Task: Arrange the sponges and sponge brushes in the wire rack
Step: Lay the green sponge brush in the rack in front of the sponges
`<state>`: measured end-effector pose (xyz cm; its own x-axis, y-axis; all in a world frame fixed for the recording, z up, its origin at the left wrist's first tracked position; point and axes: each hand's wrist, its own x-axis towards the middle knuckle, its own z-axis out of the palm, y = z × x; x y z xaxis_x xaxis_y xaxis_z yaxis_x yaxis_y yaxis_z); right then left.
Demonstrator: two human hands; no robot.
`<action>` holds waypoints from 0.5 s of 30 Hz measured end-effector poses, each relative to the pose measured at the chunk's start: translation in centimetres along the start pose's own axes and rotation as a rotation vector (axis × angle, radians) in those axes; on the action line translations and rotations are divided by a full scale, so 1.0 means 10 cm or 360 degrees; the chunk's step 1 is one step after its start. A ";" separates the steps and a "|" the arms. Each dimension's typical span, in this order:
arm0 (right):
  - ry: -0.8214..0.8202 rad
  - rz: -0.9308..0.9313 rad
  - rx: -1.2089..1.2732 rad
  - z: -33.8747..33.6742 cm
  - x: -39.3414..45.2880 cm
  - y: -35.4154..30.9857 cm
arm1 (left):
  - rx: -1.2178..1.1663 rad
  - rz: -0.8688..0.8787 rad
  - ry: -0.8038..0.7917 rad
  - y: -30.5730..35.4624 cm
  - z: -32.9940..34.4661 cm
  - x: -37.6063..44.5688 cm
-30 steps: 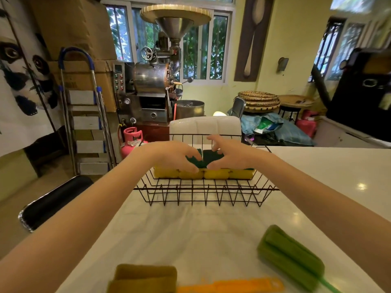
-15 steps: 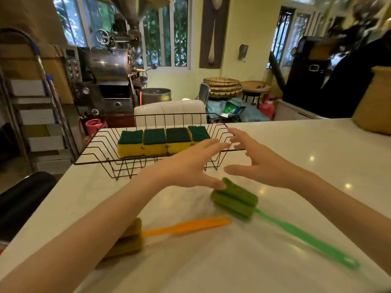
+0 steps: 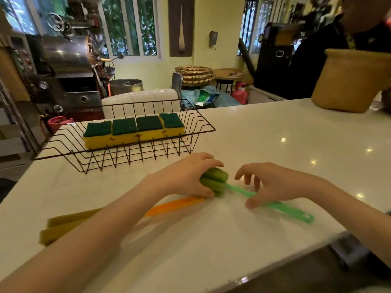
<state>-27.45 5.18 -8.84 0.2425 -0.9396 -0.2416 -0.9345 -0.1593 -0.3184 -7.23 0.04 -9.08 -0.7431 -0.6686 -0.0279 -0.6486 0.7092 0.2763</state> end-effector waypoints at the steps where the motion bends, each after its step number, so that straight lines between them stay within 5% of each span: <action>1: -0.0012 -0.0009 -0.0023 -0.01 0.00 0.00 | 0.0015 0.0007 0.0012 0.00 0.01 0.00; 15: 0.0085 -0.0162 -0.0148 -0.38 0.24 -0.14 | 0.0253 -0.0147 0.0421 -0.03 -0.24 -0.10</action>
<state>-26.54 2.00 -5.44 0.3250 -0.9317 -0.1623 -0.9266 -0.2794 -0.2516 -5.89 -0.09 -6.82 -0.6246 -0.7519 0.2108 -0.7444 0.6549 0.1304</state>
